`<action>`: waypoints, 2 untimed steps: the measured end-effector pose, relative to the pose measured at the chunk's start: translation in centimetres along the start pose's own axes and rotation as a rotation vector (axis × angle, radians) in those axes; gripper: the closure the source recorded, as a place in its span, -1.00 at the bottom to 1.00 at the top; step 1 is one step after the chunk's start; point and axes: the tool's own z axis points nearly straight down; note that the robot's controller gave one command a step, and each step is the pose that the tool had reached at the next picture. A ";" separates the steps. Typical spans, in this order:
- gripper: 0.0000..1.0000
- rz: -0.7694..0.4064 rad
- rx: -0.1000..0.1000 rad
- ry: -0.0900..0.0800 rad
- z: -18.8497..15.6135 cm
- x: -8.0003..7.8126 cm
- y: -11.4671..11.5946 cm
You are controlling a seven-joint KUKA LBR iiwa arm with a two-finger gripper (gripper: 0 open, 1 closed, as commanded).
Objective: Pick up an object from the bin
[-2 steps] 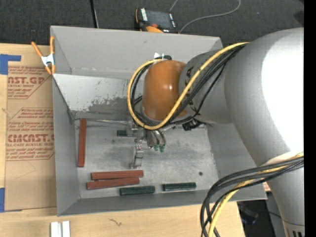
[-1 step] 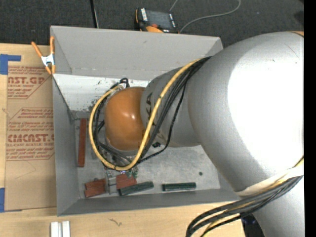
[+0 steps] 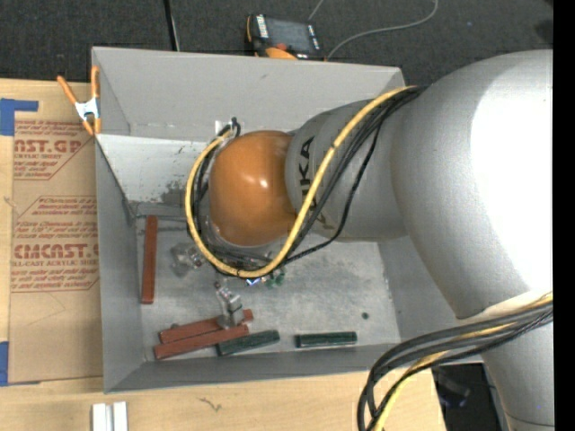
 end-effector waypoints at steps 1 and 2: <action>-1.00 -0.020 -0.001 0.008 -1.4 7.1 -2.0; -1.00 -0.006 0.000 -0.001 1.3 7.1 -1.1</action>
Offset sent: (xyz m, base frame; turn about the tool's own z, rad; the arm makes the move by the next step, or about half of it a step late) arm -0.0458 -0.0523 0.0136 -0.0235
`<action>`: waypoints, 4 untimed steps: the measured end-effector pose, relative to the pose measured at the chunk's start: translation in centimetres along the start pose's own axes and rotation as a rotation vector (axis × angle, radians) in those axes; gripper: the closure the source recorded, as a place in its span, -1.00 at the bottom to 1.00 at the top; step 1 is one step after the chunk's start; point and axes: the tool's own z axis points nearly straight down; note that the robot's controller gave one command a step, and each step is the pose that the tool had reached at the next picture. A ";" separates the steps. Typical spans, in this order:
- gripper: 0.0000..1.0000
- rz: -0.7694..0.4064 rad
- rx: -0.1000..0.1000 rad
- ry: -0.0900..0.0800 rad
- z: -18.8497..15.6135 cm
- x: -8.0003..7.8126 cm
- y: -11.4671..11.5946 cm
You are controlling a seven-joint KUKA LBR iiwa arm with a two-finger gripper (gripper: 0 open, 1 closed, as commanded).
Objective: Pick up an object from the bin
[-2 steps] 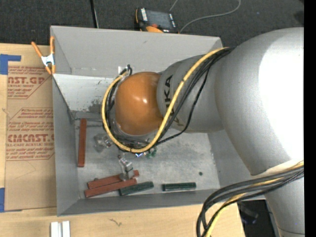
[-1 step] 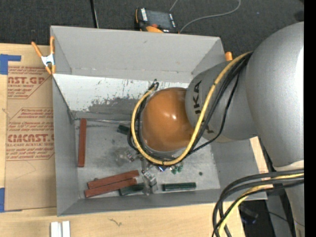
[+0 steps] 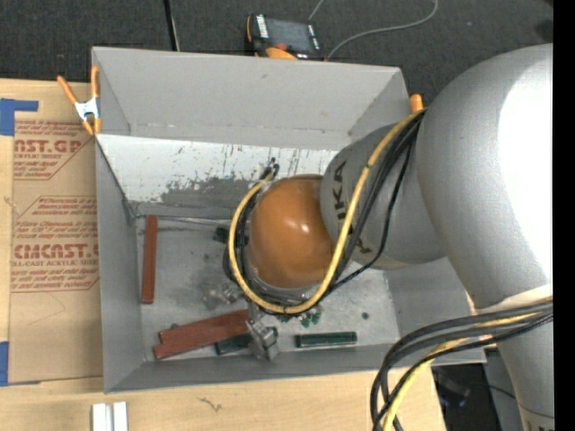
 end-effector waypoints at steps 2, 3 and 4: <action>1.00 -0.026 0.002 -0.007 -9.2 -4.0 -1.5; -1.00 -0.026 -0.002 0.004 -8.8 -3.7 -1.4; -1.00 0.017 -0.003 0.006 0.3 0.6 -0.9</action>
Offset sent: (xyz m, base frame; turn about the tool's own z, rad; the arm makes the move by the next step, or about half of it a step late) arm 0.0000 0.0000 0.0000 0.0000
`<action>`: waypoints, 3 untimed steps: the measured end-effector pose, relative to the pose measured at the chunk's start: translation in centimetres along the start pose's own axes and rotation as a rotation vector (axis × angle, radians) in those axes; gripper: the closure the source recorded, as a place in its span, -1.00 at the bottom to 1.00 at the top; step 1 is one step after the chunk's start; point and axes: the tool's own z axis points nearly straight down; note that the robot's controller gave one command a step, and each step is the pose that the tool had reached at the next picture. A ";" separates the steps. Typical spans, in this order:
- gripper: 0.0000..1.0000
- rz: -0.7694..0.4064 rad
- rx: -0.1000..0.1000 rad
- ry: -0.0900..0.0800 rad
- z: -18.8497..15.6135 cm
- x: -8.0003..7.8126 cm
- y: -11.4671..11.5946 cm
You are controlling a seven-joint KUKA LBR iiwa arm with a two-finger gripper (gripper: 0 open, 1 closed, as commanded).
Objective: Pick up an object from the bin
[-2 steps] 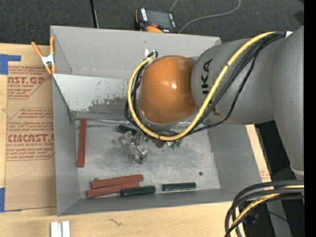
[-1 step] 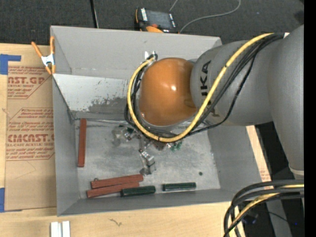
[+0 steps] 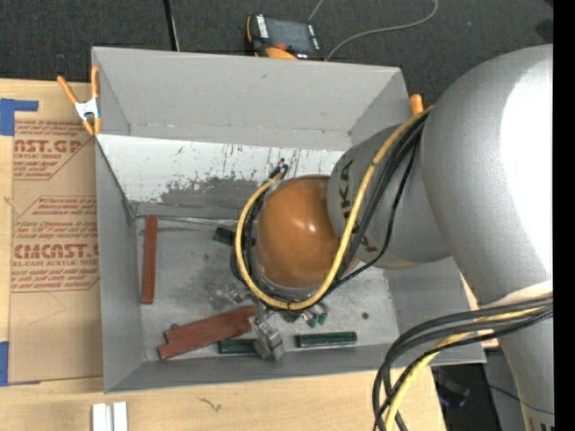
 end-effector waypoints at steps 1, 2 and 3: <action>1.00 0.000 0.003 -0.011 -0.5 -0.4 -0.1; 1.00 0.060 0.005 -0.011 -12.0 -0.8 -2.0; 1.00 0.063 0.005 -0.014 -23.7 -2.5 -0.1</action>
Offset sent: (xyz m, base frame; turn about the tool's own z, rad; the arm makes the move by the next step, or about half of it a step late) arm 0.0000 0.0000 0.0000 0.0000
